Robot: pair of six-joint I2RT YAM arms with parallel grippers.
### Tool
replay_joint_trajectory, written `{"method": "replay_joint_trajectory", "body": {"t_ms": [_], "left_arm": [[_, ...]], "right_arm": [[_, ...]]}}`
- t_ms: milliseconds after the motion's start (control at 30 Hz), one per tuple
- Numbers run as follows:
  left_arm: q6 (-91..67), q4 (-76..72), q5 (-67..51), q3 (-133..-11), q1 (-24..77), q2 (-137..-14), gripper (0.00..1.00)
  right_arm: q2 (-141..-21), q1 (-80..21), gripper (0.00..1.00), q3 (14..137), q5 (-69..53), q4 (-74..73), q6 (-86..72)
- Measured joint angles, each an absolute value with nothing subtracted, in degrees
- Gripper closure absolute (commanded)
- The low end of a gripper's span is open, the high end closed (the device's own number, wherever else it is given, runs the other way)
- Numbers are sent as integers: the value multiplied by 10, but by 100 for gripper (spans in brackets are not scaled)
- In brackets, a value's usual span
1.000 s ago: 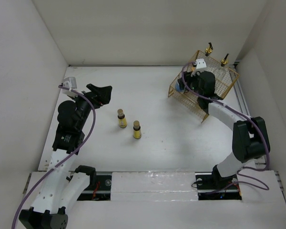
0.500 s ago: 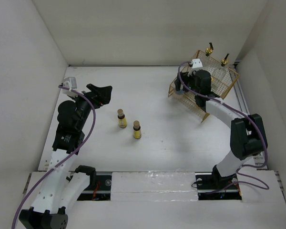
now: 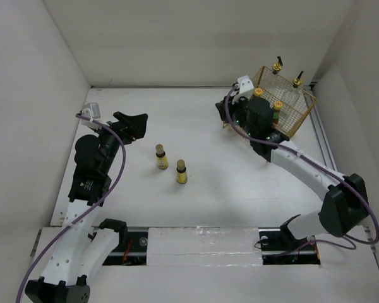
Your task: Organize the condiment bottles
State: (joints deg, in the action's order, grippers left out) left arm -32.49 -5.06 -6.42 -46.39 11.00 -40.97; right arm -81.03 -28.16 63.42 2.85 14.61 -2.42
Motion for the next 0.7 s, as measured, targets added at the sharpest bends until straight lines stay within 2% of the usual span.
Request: {"method": "replay_joint_trajectory", "body": {"t_ms": [33, 67, 133, 167, 267, 600, 700], "left_arm": [[-325, -51, -64, -464, 110, -410, 0], [-325, -51, -63, -464, 110, -410, 0], [-325, -50, -60, -464, 110, -408, 0], [-325, -50, -59, -464, 110, -407, 0], [-324, -49, -52, -464, 110, -399, 0], [-324, -49, -42, -464, 110, -384, 0], [-324, -49, -42, -464, 110, -385, 0]], "right_arm": [[-811, -302, 69, 634, 17, 146, -26], [-814, -319, 65, 634, 1, 145, -27], [-828, -354, 50, 635, -32, 146, -30], [-840, -371, 37, 637, -47, 146, -30], [-891, -410, 27, 658, -89, 143, -31], [-1038, -478, 24, 764, -171, 109, -35], [-1058, -485, 28, 778, -179, 98, -35]]}}
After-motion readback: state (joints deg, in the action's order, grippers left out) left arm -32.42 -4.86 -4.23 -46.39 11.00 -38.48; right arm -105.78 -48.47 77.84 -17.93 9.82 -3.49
